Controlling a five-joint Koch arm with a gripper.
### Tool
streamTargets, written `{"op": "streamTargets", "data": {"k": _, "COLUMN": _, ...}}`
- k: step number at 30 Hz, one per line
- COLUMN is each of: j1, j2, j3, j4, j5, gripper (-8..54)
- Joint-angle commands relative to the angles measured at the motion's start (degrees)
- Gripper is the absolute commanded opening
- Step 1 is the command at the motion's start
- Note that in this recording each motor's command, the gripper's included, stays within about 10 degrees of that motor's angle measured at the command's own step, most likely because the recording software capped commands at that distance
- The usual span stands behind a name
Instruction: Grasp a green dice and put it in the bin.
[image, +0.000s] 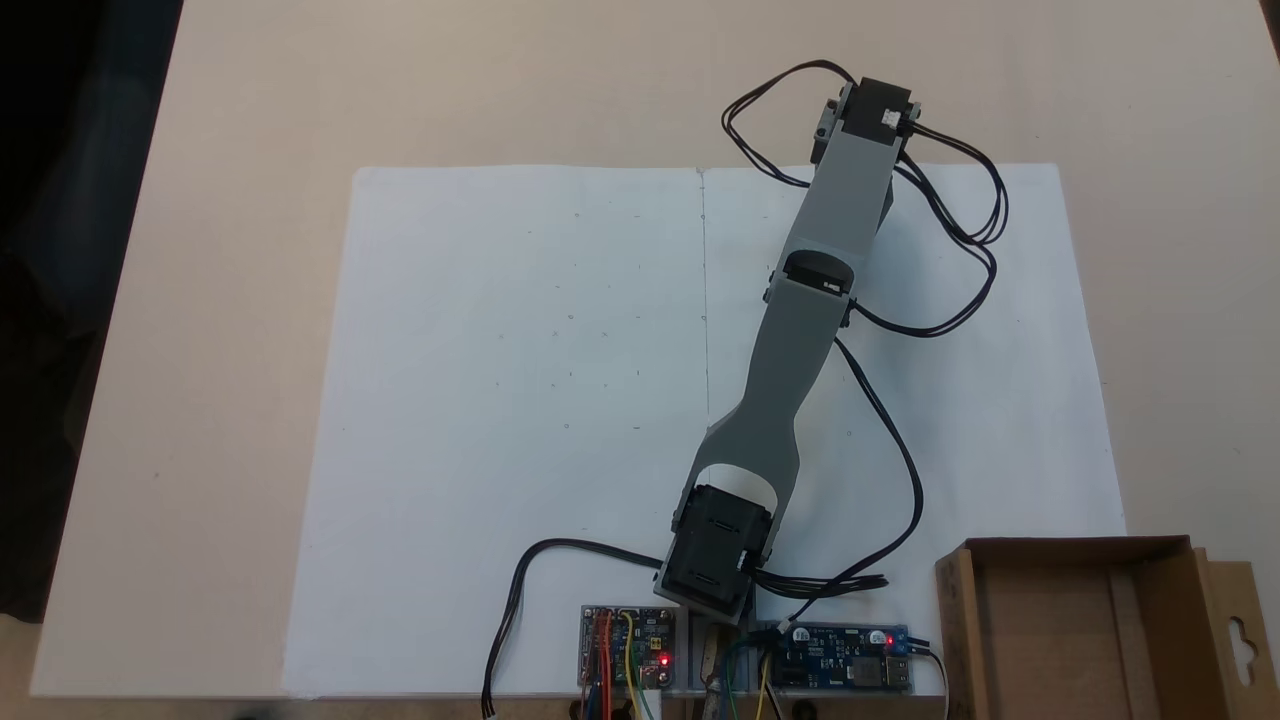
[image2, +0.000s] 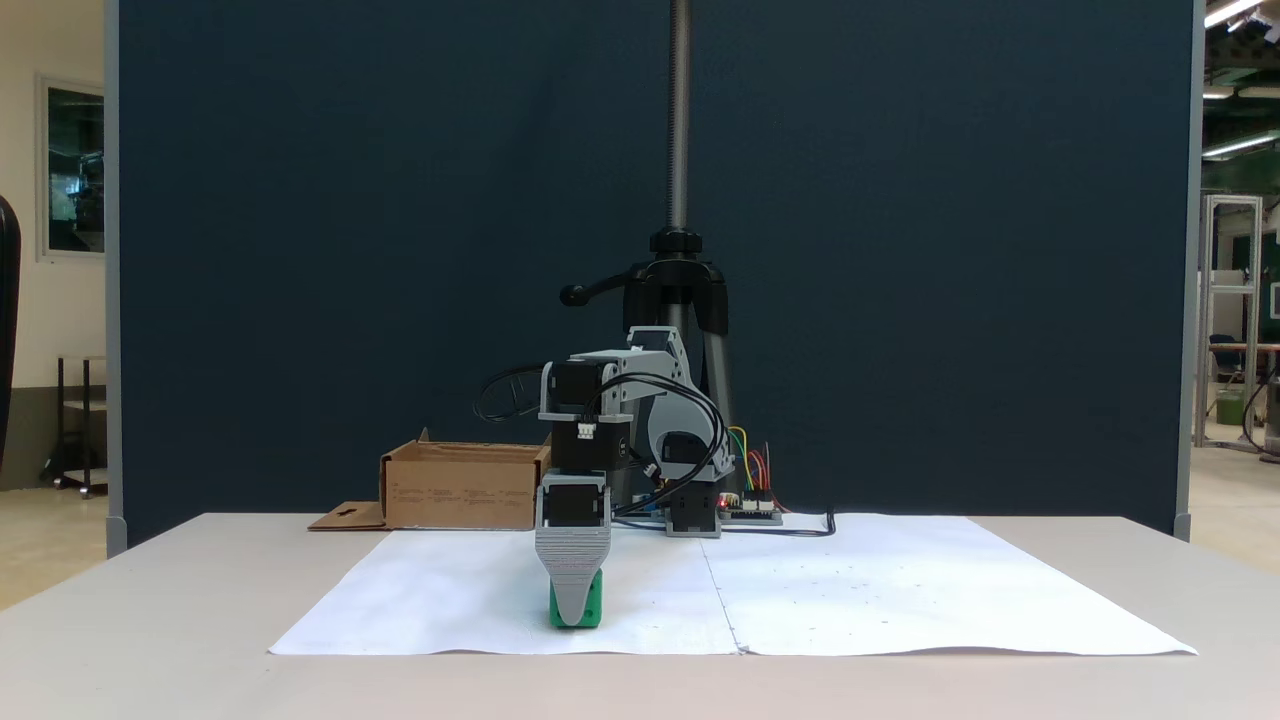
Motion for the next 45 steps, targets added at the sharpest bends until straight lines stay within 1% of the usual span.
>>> {"op": "streamTargets", "data": {"k": 1, "j1": 0.7, "j2": 1.93, "j3": -2.55, "j4": -4.66, "j5": -3.96, "gripper": 11.8}}
{"op": "streamTargets", "data": {"k": 5, "j1": 3.34, "j2": 7.38, "j3": -2.55, "j4": -3.87, "j5": -1.32, "gripper": 11.8}}
{"op": "streamTargets", "data": {"k": 6, "j1": 4.75, "j2": 10.46, "j3": -2.55, "j4": -2.81, "j5": 0.18, "gripper": 11.8}}
{"op": "streamTargets", "data": {"k": 14, "j1": 13.27, "j2": 19.34, "j3": -0.79, "j4": 0.97, "j5": 8.0, "gripper": 11.8}}
{"op": "streamTargets", "data": {"k": 16, "j1": 16.0, "j2": 22.06, "j3": 0.26, "j4": 0.88, "j5": 8.61, "gripper": 11.8}}
{"op": "streamTargets", "data": {"k": 18, "j1": 18.98, "j2": 27.33, "j3": 4.13, "j4": 0.88, "j5": 9.05, "gripper": 11.8}}
{"op": "streamTargets", "data": {"k": 22, "j1": 25.14, "j2": 32.17, "j3": 6.68, "j4": 0.97, "j5": 9.49, "gripper": 11.8}}
{"op": "streamTargets", "data": {"k": 33, "j1": 51.06, "j2": 34.54, "j3": 7.03, "j4": 1.32, "j5": 8.7, "gripper": 11.8}}
{"op": "streamTargets", "data": {"k": 45, "j1": 70.49, "j2": 34.45, "j3": 7.03, "j4": 3.34, "j5": 3.16, "gripper": 11.8}}
